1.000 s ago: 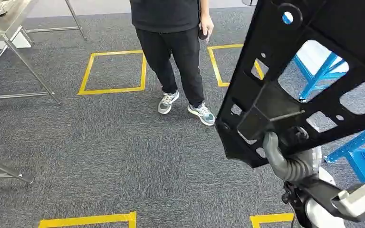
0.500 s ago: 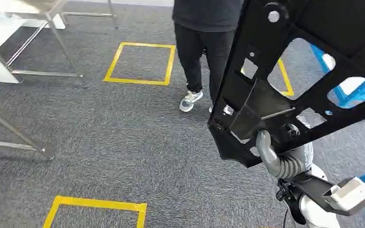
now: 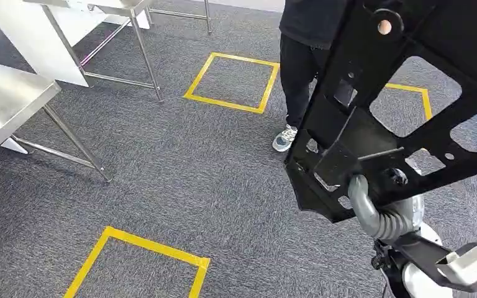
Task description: Take the parts from the cabinet and place them on the table.
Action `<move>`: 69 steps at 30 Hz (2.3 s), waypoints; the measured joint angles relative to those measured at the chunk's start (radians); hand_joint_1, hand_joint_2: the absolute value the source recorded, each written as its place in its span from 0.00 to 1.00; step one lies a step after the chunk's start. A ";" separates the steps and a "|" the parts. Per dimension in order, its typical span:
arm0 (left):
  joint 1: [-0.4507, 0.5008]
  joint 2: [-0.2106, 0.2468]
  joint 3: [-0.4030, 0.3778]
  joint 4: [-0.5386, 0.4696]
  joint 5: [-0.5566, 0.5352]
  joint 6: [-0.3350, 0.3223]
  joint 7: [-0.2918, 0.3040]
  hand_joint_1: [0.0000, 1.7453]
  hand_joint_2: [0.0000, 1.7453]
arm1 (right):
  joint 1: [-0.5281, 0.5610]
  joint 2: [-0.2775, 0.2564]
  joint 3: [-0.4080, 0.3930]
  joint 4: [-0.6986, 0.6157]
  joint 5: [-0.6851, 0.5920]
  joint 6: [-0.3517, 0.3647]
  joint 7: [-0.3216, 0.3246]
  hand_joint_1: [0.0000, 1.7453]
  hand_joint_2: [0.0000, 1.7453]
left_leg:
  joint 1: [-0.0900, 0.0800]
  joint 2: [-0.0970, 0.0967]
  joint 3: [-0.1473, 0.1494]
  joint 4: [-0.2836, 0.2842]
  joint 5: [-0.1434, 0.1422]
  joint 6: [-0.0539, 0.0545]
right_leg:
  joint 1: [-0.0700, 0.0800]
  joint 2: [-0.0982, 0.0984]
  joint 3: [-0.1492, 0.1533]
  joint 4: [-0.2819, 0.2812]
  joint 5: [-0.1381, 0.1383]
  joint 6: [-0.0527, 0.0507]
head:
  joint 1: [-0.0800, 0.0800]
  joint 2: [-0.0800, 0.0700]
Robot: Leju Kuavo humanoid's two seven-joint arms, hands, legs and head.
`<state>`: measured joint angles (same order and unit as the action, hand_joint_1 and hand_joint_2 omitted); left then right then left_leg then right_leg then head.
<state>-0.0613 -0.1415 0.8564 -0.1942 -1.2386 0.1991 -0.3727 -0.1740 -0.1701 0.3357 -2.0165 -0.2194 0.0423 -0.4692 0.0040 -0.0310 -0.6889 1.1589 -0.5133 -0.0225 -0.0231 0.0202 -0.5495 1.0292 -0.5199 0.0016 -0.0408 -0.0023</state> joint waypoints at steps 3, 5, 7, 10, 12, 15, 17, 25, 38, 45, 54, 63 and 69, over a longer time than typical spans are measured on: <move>-0.002 0.000 0.000 0.000 -0.002 0.000 0.000 0.00 1.00 | 0.002 0.000 -0.001 0.000 -0.002 0.003 0.001 1.00 1.00 | 0.010 0.015 -0.086 0.204 -0.080 -0.006 | 0.003 -0.046 0.000 0.000 -0.001 0.001 | -0.007 0.000; 0.000 0.000 0.000 0.000 -0.002 0.000 0.000 0.00 1.00 | 0.005 0.001 -0.002 0.000 -0.003 0.003 0.001 1.00 1.00 | 0.019 0.025 -0.057 0.155 -0.041 -0.014 | 0.000 -0.072 0.001 0.001 -0.003 0.004 | -0.016 0.000; 0.000 0.002 0.000 0.000 -0.003 0.000 0.001 0.00 1.00 | 0.005 0.001 -0.002 0.000 -0.004 0.004 0.001 1.00 1.00 | 0.030 0.069 0.035 -0.021 0.037 -0.022 | -0.002 -0.091 0.006 0.005 -0.010 0.015 | -0.028 0.000; -0.003 0.001 0.000 0.000 -0.006 0.000 0.003 0.00 1.00 | 0.006 0.001 -0.005 0.000 -0.006 0.007 0.000 1.00 1.00 | 0.017 0.117 0.050 -0.070 0.027 -0.012 | 0.013 -0.114 0.008 0.012 -0.019 0.031 | -0.030 0.000; -0.003 0.002 0.000 0.000 -0.006 0.000 0.004 0.00 1.00 | 0.007 0.002 -0.005 0.000 -0.006 0.008 -0.001 1.00 1.00 | 0.008 0.092 0.047 -0.070 0.027 0.000 | 0.011 -0.138 0.019 0.006 -0.020 0.037 | -0.018 0.000; -0.004 0.004 0.000 0.000 -0.006 0.002 0.005 0.00 1.00 | 0.009 0.002 -0.008 0.000 -0.008 0.009 -0.002 1.00 1.00 | 0.012 0.054 0.047 -0.077 0.035 0.026 | 0.002 -0.060 -0.011 0.084 -0.086 0.043 | -0.007 0.000; -0.009 0.005 0.000 -0.001 -0.007 0.002 0.004 0.00 1.00 | 0.014 0.002 -0.015 0.000 -0.008 0.009 -0.001 1.00 1.00 | 0.010 0.026 0.043 -0.077 0.038 0.032 | 0.004 -0.035 -0.085 0.239 -0.152 0.042 | 0.009 0.000; -0.007 0.005 0.000 -0.001 -0.008 0.002 0.010 0.00 1.00 | 0.021 0.003 -0.024 -0.003 -0.009 0.010 -0.001 1.00 1.00 | 0.009 -0.083 0.030 -0.074 0.054 0.015 | 0.003 0.061 -0.003 0.015 -0.021 0.032 | 0.027 0.000; 0.005 0.013 0.000 0.000 -0.009 0.001 0.012 0.00 1.00 | 0.024 0.010 -0.024 -0.004 -0.009 0.017 -0.001 1.00 1.00 | 0.025 0.059 0.033 -0.020 0.034 -0.027 | -0.015 -0.091 0.012 0.008 -0.021 0.019 | -0.020 0.000; 0.001 0.013 0.000 0.000 -0.012 0.002 0.014 0.00 1.00 | 0.020 0.011 -0.032 -0.005 -0.012 0.021 -0.001 1.00 1.00 | 0.011 0.046 0.050 -0.074 0.026 0.015 | -0.003 -0.094 0.026 0.018 -0.054 0.048 | -0.003 0.000; -0.006 0.013 0.000 -0.001 -0.012 0.003 0.010 0.00 1.00 | 0.023 0.012 -0.040 -0.005 -0.014 0.024 -0.002 1.00 1.00 | 0.005 -0.075 0.050 -0.074 0.032 0.031 | 0.010 0.033 -0.033 0.060 0.006 0.020 | 0.027 0.000; -0.004 0.016 0.000 0.000 -0.011 0.002 0.016 0.00 1.00 | 0.020 0.019 -0.046 -0.005 -0.014 0.027 -0.002 1.00 1.00 | 0.002 0.008 -0.045 0.100 -0.059 -0.008 | -0.007 -0.025 0.000 -0.004 0.001 0.004 | 0.007 0.000; -0.003 0.018 0.000 0.000 -0.011 0.002 0.019 0.00 1.00 | 0.022 0.022 -0.045 -0.005 -0.014 0.029 -0.002 1.00 1.00 | 0.035 0.074 0.036 -0.032 0.040 -0.041 | -0.022 -0.099 0.013 0.005 -0.014 0.025 | -0.011 0.000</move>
<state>-0.0641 -0.1232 0.8564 -0.1942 -1.2501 0.2014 -0.3536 -0.1519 -0.1480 0.2903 -2.0218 -0.2338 0.0717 -0.4715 0.0390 0.0429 -0.6526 1.1266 -0.4732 -0.0633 -0.0449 -0.0790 -0.5366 1.0338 -0.5341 0.0269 -0.0519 -0.0023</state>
